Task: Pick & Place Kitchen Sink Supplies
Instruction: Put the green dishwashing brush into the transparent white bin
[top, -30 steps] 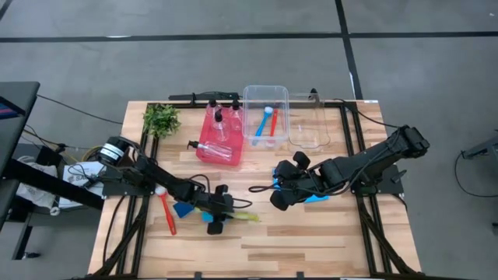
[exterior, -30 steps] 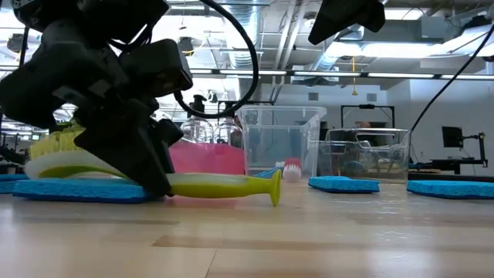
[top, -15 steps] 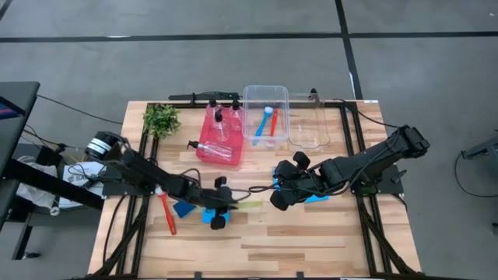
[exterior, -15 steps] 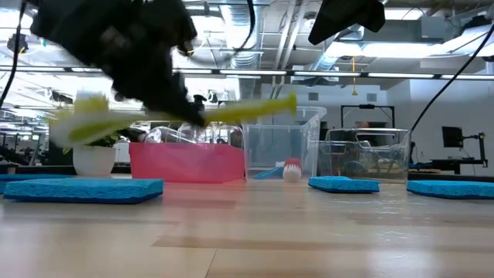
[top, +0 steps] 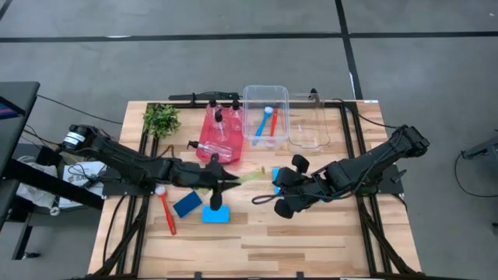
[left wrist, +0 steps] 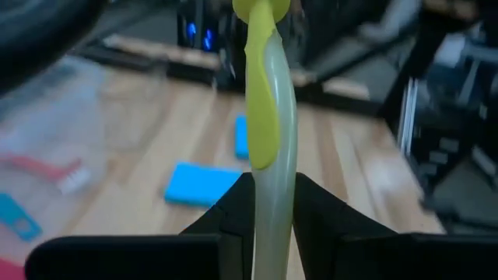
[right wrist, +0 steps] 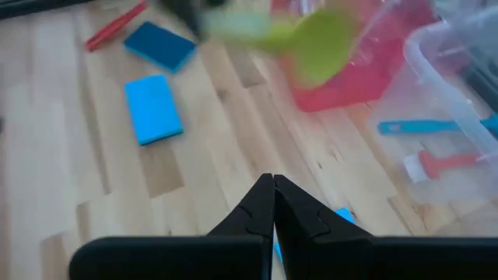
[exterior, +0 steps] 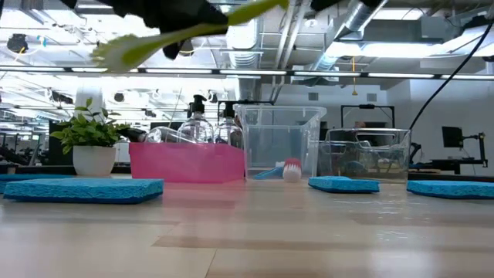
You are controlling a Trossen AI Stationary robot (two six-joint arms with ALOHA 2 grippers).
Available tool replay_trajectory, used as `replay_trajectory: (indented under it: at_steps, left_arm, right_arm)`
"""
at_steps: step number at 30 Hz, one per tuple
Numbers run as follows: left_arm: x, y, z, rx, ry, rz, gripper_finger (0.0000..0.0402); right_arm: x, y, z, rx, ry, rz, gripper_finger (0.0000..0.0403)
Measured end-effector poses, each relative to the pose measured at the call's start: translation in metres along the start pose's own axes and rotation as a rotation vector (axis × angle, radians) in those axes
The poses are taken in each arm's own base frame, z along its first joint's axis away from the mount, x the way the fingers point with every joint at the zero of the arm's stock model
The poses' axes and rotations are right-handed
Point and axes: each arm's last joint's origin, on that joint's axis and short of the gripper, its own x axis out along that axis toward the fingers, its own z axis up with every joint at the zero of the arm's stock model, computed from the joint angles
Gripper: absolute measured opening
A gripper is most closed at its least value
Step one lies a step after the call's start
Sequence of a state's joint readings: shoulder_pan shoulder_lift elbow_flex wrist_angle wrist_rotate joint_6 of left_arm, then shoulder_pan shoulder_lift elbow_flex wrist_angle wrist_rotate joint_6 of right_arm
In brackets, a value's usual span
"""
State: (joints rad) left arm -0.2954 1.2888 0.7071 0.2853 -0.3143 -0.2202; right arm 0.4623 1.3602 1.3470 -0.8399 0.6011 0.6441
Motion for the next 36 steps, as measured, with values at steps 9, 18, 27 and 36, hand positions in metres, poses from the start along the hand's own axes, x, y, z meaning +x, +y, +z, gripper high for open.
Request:
replay_trajectory:
  at_steps: [9, 18, 27, 36]
  left_arm:
    - [-0.006, 0.026, 0.042, -0.117, -0.335, 0.023, 0.0063]
    - [-0.007, 0.062, 0.072, -0.151, -0.553, 0.061, 0.0063]
    - [0.037, 0.091, 0.129, -0.049, -0.628, -0.008, 0.0063]
    - [0.103, 0.149, 0.150, -0.011, -0.637, 0.040, 0.0063]
  right_arm:
    - [-0.048, 0.013, 0.004, -0.203, 0.031, 0.084, 0.0001]
    - [-0.083, 0.003, -0.002, -0.309, 0.076, 0.100, 0.0001]
    - [-0.107, -0.040, 0.003, -0.321, -0.025, -0.067, 0.0001]
    - [-0.113, -0.061, 0.005, -0.320, -0.059, -0.171, 0.0001]
